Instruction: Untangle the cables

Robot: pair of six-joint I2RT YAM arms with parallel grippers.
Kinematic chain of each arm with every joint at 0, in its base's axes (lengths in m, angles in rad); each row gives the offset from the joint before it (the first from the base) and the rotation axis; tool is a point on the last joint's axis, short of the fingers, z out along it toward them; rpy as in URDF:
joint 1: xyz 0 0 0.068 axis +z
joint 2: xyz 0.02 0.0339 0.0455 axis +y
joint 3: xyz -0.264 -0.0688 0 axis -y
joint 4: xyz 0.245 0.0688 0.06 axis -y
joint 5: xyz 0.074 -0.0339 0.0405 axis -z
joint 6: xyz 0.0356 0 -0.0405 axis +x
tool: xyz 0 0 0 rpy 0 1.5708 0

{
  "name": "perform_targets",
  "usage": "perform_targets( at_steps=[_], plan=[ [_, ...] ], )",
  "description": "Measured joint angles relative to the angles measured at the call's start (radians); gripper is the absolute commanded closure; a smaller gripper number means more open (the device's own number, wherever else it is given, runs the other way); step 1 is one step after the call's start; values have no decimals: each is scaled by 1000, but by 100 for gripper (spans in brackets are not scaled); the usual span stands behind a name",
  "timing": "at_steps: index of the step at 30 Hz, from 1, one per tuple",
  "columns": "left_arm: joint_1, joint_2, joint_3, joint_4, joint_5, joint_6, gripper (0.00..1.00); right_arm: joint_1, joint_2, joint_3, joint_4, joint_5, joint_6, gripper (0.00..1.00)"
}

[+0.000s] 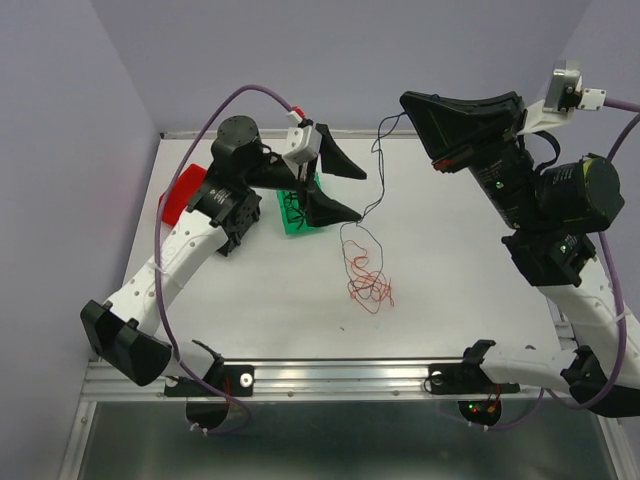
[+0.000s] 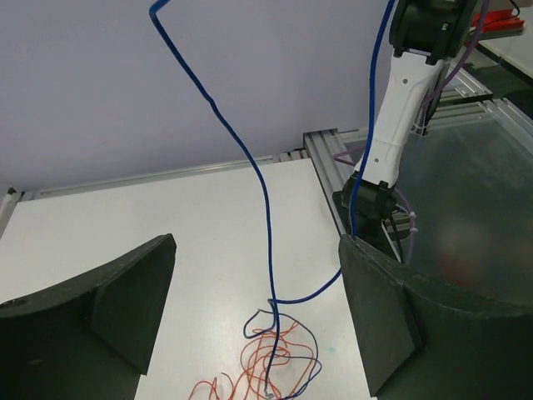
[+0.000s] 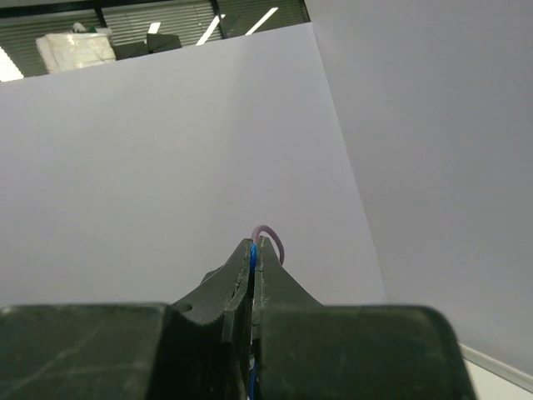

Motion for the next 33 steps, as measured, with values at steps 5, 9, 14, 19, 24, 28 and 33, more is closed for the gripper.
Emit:
perform_targets(
  at_steps=[5,9,14,19,24,28,33],
  plan=[
    [3,-6,8,0,19,-2,9,0,5,-3,7,-9,0,99],
    [2,16,8,-6,27,-13,9,0,25,-3,7,-19,0,99],
    [2,22,8,-19,24,-18,9,0,37,-3,6,-22,0,99],
    [-32,28,8,-17,10,-19,9,0,37,-4,8,-23,1,99],
    [-83,64,-2,-13,-13,-7,14,0,38,-8,23,-22,1,99],
    [-97,71,-68,2,-40,11,30,0,38,-8,39,-21,1,99],
    [-97,71,-174,64,-64,11,68,0,37,-8,52,-4,-10,99]
  ],
)
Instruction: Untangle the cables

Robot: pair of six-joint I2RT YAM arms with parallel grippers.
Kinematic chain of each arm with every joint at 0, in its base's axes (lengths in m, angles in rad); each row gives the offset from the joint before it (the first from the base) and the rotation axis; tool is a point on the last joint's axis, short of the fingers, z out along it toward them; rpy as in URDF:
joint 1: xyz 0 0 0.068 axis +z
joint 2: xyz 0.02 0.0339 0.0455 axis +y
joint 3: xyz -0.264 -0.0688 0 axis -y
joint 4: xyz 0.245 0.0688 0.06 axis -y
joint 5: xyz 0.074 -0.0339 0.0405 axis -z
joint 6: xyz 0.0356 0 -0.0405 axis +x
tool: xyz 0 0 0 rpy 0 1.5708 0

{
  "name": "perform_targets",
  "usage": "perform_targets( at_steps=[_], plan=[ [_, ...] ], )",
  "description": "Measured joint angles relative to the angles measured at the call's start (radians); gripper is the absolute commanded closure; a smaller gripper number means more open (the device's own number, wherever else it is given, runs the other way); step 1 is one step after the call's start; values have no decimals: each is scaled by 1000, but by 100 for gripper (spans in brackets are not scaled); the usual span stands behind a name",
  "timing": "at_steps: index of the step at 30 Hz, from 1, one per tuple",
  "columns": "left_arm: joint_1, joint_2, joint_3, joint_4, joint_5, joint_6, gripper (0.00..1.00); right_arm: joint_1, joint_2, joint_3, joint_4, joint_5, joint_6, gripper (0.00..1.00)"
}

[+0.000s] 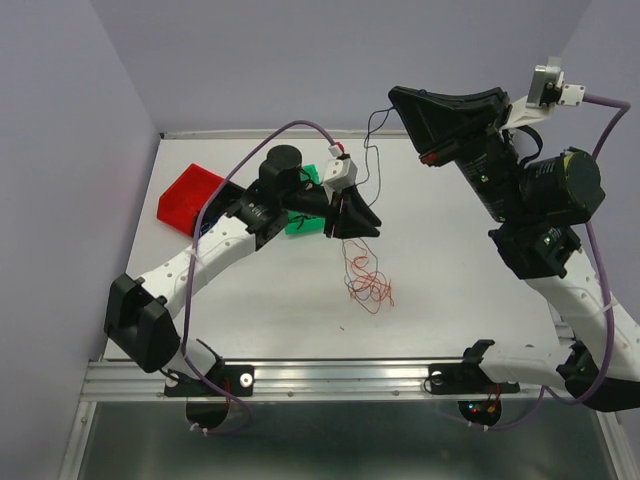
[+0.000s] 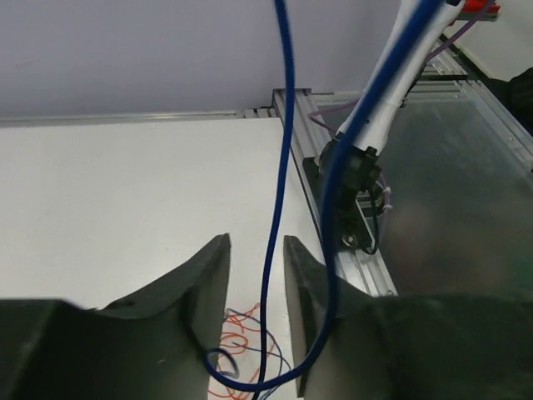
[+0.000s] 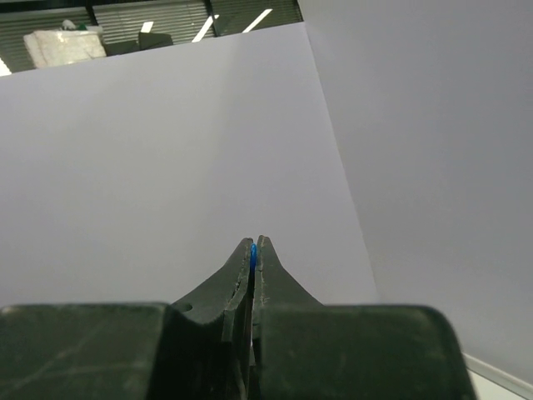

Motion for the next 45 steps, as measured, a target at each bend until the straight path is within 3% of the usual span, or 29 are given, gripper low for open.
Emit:
perform_targets(
  at_steps=[3,6,15,22,26,32,38,45],
  plan=[
    [1,0,-37,25,-2,-5,89,0,-6,-8,3,32,-20,99],
    [1,-8,-70,47,1,-3,98,0,-24,-29,6,93,-49,99],
    [32,-116,-176,53,14,11,100,0,-54,-85,7,351,-148,99],
    [77,-197,-211,53,84,14,100,-2,-22,-168,14,695,-262,99],
    [89,-215,-212,53,152,11,100,-30,49,-211,-21,751,-273,99],
    [110,-315,-212,54,211,-14,100,-162,179,-297,-135,626,-154,99],
    [156,-383,-169,78,120,-103,100,-204,201,-482,-153,381,-12,99],
    [257,-312,-9,87,-15,-226,100,-210,187,-710,83,-50,123,99]
  ],
)
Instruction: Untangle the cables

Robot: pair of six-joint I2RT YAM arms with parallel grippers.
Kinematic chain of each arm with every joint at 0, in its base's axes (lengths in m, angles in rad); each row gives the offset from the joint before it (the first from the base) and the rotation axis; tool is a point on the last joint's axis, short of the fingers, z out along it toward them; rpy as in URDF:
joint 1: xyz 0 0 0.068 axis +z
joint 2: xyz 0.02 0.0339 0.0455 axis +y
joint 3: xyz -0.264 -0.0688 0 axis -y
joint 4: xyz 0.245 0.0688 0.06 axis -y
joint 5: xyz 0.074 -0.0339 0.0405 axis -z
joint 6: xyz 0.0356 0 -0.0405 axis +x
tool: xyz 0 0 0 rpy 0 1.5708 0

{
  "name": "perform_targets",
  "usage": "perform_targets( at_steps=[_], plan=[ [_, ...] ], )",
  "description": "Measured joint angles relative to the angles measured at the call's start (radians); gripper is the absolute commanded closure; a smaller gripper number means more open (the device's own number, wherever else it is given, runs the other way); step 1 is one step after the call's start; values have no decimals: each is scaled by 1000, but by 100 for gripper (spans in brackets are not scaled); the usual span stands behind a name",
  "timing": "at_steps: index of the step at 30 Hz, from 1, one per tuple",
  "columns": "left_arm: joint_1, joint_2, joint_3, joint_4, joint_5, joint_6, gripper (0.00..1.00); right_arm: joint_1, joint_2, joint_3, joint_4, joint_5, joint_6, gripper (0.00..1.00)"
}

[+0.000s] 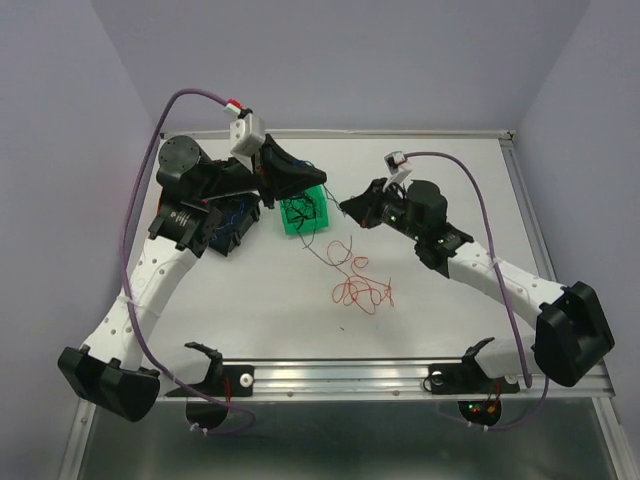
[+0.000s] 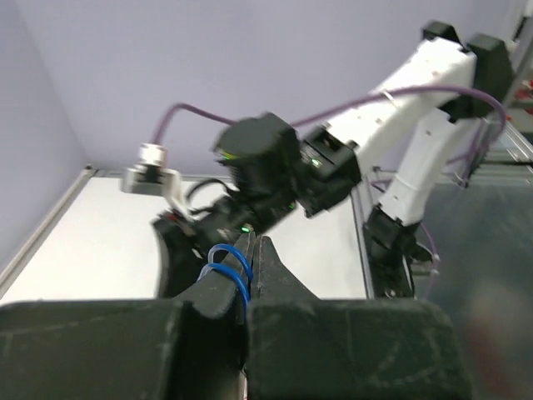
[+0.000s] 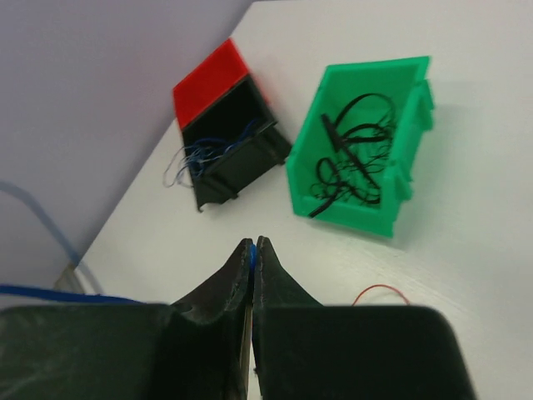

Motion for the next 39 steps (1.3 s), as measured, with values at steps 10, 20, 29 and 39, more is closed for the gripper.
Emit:
perform_targets(
  at_steps=[10,20,29,39],
  plan=[
    [142,182,144,60,-178,-179,100,7,44,-116,292,-351,121,92],
    [150,153,156,-5,-246,-117,100,7,3,-203,295,-273,140,39],
    [192,-98,54,-207,-412,127,100,7,-6,-223,259,-163,152,32],
    [278,-153,-78,-417,-489,358,100,7,-46,-223,229,-127,153,32]
  ],
)
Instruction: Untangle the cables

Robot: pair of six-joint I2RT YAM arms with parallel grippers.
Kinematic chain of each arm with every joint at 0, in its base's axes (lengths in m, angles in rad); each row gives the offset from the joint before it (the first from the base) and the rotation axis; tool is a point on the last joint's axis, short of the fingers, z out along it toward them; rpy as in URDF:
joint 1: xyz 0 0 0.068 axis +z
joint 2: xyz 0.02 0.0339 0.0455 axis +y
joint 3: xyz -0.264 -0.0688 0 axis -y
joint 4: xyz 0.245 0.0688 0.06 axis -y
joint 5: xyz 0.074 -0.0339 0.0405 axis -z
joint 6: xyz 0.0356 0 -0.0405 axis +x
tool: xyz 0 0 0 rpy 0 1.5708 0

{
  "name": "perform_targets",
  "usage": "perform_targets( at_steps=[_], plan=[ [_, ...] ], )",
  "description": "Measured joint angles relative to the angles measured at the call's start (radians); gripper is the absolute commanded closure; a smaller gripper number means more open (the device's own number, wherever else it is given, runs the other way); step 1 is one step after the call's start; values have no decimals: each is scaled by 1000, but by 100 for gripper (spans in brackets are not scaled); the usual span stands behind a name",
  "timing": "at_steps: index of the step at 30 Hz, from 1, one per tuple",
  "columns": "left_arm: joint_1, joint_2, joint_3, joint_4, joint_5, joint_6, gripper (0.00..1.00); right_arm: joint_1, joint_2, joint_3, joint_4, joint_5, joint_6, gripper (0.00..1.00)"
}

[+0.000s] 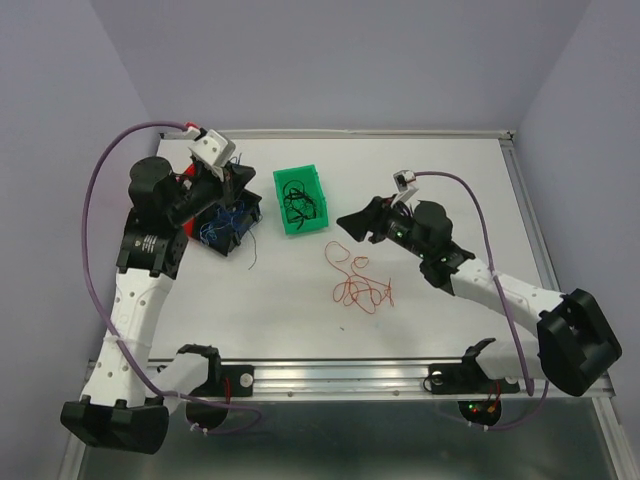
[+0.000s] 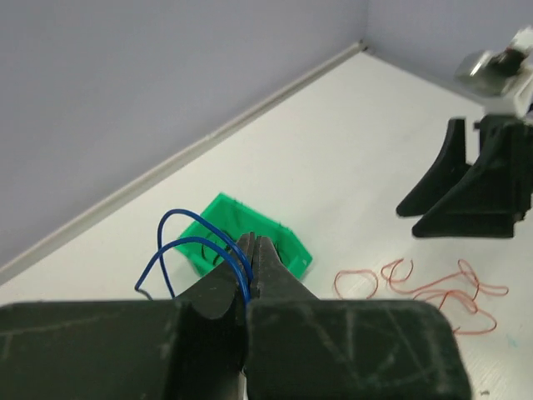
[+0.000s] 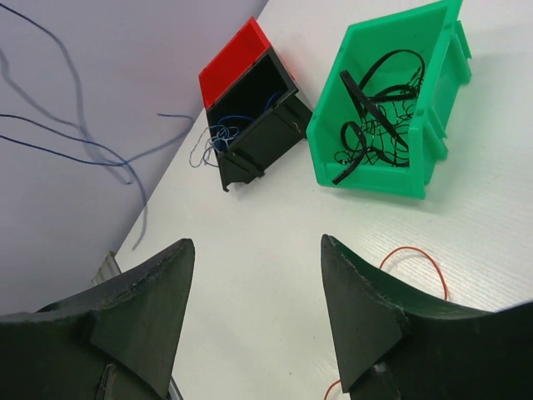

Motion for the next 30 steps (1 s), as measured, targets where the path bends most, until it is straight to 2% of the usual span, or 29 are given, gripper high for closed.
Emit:
perform_targets(
  at_steps=[5,12,21,30],
  plan=[
    [54,-7,-72,-92,3,101,100,0,-26,0,-6,6,-2,32],
    [129,-2,-137,-111,69,156,100,0,-35,0,-23,7,-2,33],
    [220,141,-122,-80,169,163,100,0,-23,0,-25,6,-11,33],
    [327,336,-14,-41,269,167,100,0,-23,0,-30,6,-14,33]
  ],
)
